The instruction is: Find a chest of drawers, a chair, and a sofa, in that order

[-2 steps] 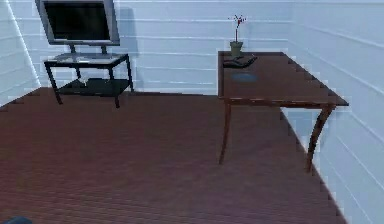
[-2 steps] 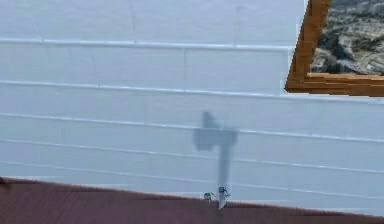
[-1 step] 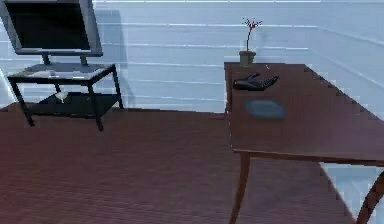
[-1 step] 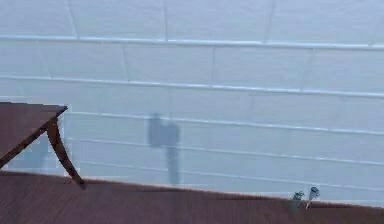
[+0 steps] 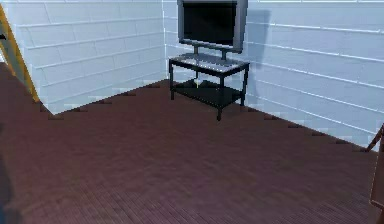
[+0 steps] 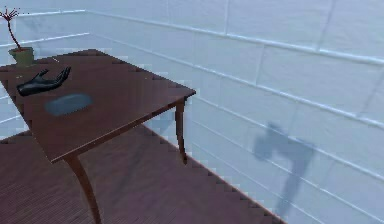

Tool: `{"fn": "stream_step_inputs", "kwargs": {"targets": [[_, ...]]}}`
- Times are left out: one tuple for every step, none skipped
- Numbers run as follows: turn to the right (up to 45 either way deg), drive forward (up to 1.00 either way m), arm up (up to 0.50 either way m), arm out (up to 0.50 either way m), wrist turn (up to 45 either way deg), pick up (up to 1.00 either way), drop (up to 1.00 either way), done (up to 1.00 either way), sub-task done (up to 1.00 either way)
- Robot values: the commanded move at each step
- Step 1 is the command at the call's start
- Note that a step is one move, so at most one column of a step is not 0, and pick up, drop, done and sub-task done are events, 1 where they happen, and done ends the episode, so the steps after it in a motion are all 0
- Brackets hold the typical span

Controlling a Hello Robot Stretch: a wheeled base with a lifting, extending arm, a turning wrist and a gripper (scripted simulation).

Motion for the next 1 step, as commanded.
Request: {"fn": "stream_step_inputs", "kwargs": {"targets": [[0.0, 0.15, 0.00, 0.00, 0.0, 0.00, 0.00, 0.00, 0.00]]}}
